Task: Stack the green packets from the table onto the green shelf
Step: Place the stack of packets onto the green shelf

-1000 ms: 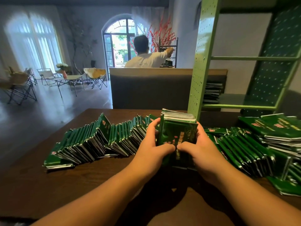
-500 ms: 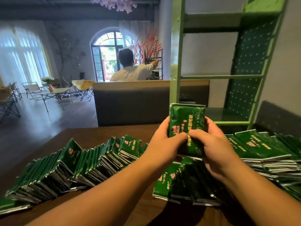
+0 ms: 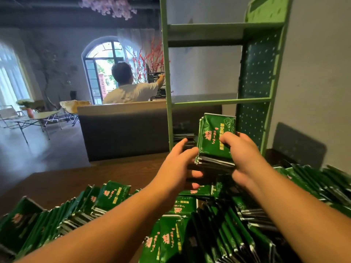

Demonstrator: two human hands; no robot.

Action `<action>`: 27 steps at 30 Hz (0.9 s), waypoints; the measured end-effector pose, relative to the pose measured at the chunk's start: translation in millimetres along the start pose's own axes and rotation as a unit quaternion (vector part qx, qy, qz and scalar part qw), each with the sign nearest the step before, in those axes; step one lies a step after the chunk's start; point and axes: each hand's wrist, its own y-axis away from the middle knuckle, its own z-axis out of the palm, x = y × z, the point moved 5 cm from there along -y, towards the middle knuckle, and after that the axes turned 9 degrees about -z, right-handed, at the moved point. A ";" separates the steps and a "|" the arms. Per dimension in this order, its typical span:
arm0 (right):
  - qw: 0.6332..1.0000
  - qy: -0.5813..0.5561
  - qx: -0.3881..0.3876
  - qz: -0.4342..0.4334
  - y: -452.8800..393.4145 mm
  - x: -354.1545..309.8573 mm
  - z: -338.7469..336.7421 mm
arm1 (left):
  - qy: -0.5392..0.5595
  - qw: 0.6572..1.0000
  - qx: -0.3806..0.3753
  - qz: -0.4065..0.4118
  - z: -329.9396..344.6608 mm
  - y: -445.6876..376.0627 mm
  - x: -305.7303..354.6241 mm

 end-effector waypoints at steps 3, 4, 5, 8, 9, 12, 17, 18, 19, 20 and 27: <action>0.999 0.044 0.019 -0.016 -23.4 -1.7 -5.0 | 0.002 1.000 0.016 0.003 -7.3 -9.7 1.4; 0.998 0.058 0.024 -0.020 -32.0 -1.8 -6.4 | 0.003 1.000 0.021 0.003 -9.9 -13.0 1.2; 0.996 0.076 0.028 -0.029 -38.0 -3.2 -6.3 | 0.001 1.000 0.027 0.003 -13.1 -16.0 0.2; 0.988 0.143 0.042 -0.050 -56.1 -5.8 -8.3 | -0.012 0.999 0.044 0.008 -23.7 -24.5 -5.3; 0.986 0.156 0.045 -0.041 -62.6 -3.3 -9.1 | -0.012 0.999 0.048 0.010 -26.8 -25.7 -6.7; 0.979 0.197 0.037 -0.027 -80.8 5.3 -8.2 | -0.006 0.999 0.052 0.007 -34.1 -28.3 -11.3; 0.965 0.261 0.026 -0.001 -103.1 18.0 2.7 | -0.014 0.999 0.051 -0.003 -43.2 -35.7 -20.5; 0.962 0.273 0.026 0.003 -107.2 18.7 5.1 | -0.016 0.999 0.051 -0.004 -44.8 -36.9 -21.4; 0.958 0.286 0.025 0.010 -111.0 19.7 6.5 | -0.018 0.998 0.052 -0.005 -45.6 -37.5 -22.0; 0.954 0.300 0.023 0.016 -113.5 19.4 8.0 | -0.019 0.998 0.051 -0.007 -46.0 -38.0 -22.5; 0.915 0.403 -0.017 0.029 -135.3 25.7 18.1 | -0.018 0.999 0.036 -0.015 -44.3 -40.7 -26.6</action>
